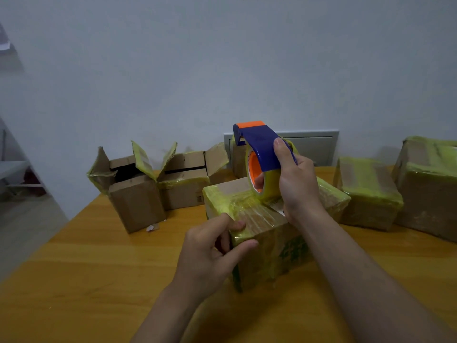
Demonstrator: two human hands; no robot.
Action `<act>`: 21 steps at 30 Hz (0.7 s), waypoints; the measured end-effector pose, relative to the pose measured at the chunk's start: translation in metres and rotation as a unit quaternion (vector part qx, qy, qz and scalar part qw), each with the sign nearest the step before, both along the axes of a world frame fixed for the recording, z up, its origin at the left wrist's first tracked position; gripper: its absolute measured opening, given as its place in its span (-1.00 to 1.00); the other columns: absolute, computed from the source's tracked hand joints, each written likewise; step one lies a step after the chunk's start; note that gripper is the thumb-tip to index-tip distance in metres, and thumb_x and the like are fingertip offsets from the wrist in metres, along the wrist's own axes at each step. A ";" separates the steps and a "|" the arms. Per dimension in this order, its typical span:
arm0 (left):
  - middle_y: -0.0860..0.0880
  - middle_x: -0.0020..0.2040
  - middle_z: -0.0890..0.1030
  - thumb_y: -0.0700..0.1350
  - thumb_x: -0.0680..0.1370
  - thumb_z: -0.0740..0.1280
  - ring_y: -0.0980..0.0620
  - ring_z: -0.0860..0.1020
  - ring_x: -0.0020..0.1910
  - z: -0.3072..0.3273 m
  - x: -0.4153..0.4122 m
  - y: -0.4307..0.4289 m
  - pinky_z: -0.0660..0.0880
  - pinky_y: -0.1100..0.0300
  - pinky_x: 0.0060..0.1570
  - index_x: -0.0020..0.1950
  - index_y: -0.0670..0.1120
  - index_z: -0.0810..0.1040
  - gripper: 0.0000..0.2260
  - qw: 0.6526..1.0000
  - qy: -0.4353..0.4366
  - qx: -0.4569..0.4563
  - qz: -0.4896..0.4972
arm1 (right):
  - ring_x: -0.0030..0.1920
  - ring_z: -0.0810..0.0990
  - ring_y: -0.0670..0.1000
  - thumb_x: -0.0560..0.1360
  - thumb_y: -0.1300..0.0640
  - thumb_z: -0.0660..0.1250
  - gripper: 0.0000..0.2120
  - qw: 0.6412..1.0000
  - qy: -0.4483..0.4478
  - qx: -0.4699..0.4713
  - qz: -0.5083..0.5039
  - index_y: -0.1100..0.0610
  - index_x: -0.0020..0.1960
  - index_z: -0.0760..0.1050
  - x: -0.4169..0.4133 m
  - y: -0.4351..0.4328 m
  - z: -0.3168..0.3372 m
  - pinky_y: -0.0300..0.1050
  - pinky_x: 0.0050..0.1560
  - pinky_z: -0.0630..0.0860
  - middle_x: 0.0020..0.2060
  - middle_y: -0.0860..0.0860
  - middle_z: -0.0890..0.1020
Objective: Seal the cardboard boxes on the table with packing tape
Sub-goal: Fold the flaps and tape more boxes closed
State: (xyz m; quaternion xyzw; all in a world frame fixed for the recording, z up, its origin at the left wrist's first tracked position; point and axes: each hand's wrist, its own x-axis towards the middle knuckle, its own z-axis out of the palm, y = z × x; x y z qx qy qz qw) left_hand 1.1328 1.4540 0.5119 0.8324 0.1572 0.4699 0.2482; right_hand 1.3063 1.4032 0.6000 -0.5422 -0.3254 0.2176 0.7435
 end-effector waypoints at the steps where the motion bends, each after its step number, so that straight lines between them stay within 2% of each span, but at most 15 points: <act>1: 0.00 -0.39 0.48 0.29 0.53 0.40 0.05 0.48 -0.42 0.006 -0.002 0.002 0.48 0.05 -0.38 0.05 0.06 0.62 -0.67 0.999 -0.001 -0.049 -0.010 | -0.41 0.66 -0.09 0.65 -0.14 0.20 -0.62 1.000 -0.001 0.001 0.000 0.14 0.08 0.61 0.000 0.000 0.000 -0.28 -0.42 0.53 -0.36 -0.04 0.70; 2: -0.06 -0.39 0.50 0.34 0.53 0.35 -0.03 0.49 -0.44 0.011 -0.002 0.004 0.48 -0.08 -0.41 0.12 0.13 0.60 -0.66 0.995 -0.005 -0.101 -0.008 | -0.41 0.66 -0.09 0.65 -0.14 0.20 -0.61 1.000 -0.002 0.001 -0.001 0.15 0.07 0.61 0.000 0.000 0.000 -0.28 -0.42 0.53 -0.37 -0.03 0.70; 4: -0.15 -0.40 0.53 0.38 0.54 0.29 -0.12 0.49 -0.45 0.019 0.005 0.012 0.44 -0.16 -0.44 0.19 0.21 0.55 -0.66 0.984 -0.007 -0.173 0.036 | -0.41 0.66 -0.11 0.65 -0.13 0.19 -0.65 1.000 -0.003 0.002 -0.003 0.10 0.04 0.60 0.000 0.000 0.000 -0.30 -0.43 0.52 -0.39 -0.07 0.69; 5: -0.15 -0.40 0.54 0.34 0.56 0.29 -0.12 0.48 -0.45 0.023 0.010 0.016 0.42 -0.13 -0.45 0.17 0.21 0.55 -0.70 0.982 -0.002 -0.174 0.071 | -0.40 0.66 -0.13 0.65 -0.13 0.19 -0.68 1.000 -0.004 0.002 -0.004 0.07 0.02 0.59 0.000 0.000 -0.001 -0.31 -0.43 0.52 -0.39 -0.10 0.69; 7: -0.07 -0.45 0.52 0.17 0.61 0.35 0.01 0.41 -0.50 0.023 0.020 0.022 0.32 -0.01 -0.47 0.10 0.17 0.56 -0.86 0.981 0.001 -0.156 0.117 | -0.40 0.67 -0.11 0.65 -0.13 0.20 -0.70 1.000 -0.003 0.005 -0.004 0.06 0.01 0.58 -0.001 0.001 -0.001 -0.30 -0.43 0.53 -0.38 -0.09 0.69; 9: -0.01 -0.49 0.43 0.01 0.65 0.36 0.06 0.34 -0.50 0.017 0.026 0.024 0.23 0.06 -0.45 0.07 0.14 0.56 -0.97 0.977 -0.010 -0.180 0.113 | -0.40 0.66 -0.11 0.65 -0.13 0.21 -0.68 1.000 -0.003 0.000 -0.004 0.08 0.04 0.59 -0.001 0.003 0.000 -0.30 -0.42 0.52 -0.37 -0.09 0.69; 11: -0.06 -0.46 0.43 -0.03 0.65 0.37 -0.01 0.34 -0.48 0.017 0.025 0.026 0.26 0.01 -0.43 0.10 0.14 0.54 -0.93 0.970 -0.014 -0.225 0.088 | -0.39 0.66 -0.14 0.65 -0.13 0.21 -0.68 1.000 -0.006 -0.005 -0.001 0.09 0.07 0.59 -0.001 0.004 -0.001 -0.33 -0.43 0.51 -0.36 -0.12 0.69; 13: -0.09 -0.38 0.55 0.00 0.63 0.39 0.00 0.48 -0.44 0.022 0.022 0.033 0.44 -0.04 -0.39 0.20 0.15 0.49 -0.82 0.964 0.003 -0.246 0.100 | -0.39 0.66 -0.16 0.65 -0.13 0.20 -0.69 1.000 -0.011 -0.005 0.000 0.07 0.03 0.59 -0.001 0.004 0.000 -0.33 -0.43 0.51 -0.38 -0.14 0.69; 15: -0.02 -0.22 0.67 0.12 0.61 0.39 0.06 0.64 -0.28 0.028 0.022 0.044 0.62 -0.06 -0.21 0.35 0.16 0.41 -0.66 0.958 0.036 -0.247 0.141 | -0.40 0.65 -0.17 0.66 -0.12 0.19 -0.71 1.000 -0.010 -0.001 -0.002 0.03 -0.03 0.57 0.000 0.003 0.000 -0.33 -0.43 0.52 -0.41 -0.15 0.68; 16: 0.00 -0.16 0.68 0.16 0.61 0.38 0.06 0.66 -0.21 0.029 0.024 0.049 0.63 -0.05 -0.14 0.41 0.18 0.36 -0.59 0.958 0.046 -0.232 0.164 | -0.40 0.65 -0.17 0.66 -0.12 0.19 -0.72 1.000 -0.010 0.002 -0.002 0.02 -0.04 0.56 0.000 0.002 0.000 -0.33 -0.43 0.52 -0.41 -0.16 0.67; 18: -0.03 -0.18 0.68 0.12 0.62 0.37 0.03 0.65 -0.18 0.028 0.028 0.052 0.62 -0.04 -0.12 0.48 0.19 0.33 -0.55 0.960 0.043 -0.207 0.182 | -0.39 0.66 -0.17 0.65 -0.12 0.20 -0.72 1.000 -0.012 0.000 -0.002 0.04 0.02 0.57 0.000 0.003 -0.001 -0.34 -0.43 0.51 -0.39 -0.15 0.68; 20: -0.08 -0.20 0.67 0.07 0.63 0.38 -0.03 0.64 -0.19 0.027 0.030 0.052 0.61 -0.09 -0.14 0.46 0.21 0.37 -0.58 0.962 0.040 -0.206 0.176 | -0.39 0.66 -0.16 0.65 -0.12 0.21 -0.67 1.000 -0.009 -0.008 -0.001 0.10 0.08 0.59 0.000 0.005 0.000 -0.34 -0.43 0.50 -0.37 -0.12 0.69; 21: -0.04 -0.16 0.66 0.09 0.63 0.37 -0.03 0.63 -0.16 0.027 0.029 0.055 0.61 -0.10 -0.12 0.43 0.20 0.41 -0.62 0.960 0.051 -0.210 0.176 | -0.39 0.66 -0.15 0.65 -0.13 0.21 -0.66 1.000 -0.009 -0.010 -0.001 0.11 0.08 0.60 -0.001 0.005 0.000 -0.33 -0.43 0.50 -0.36 -0.11 0.69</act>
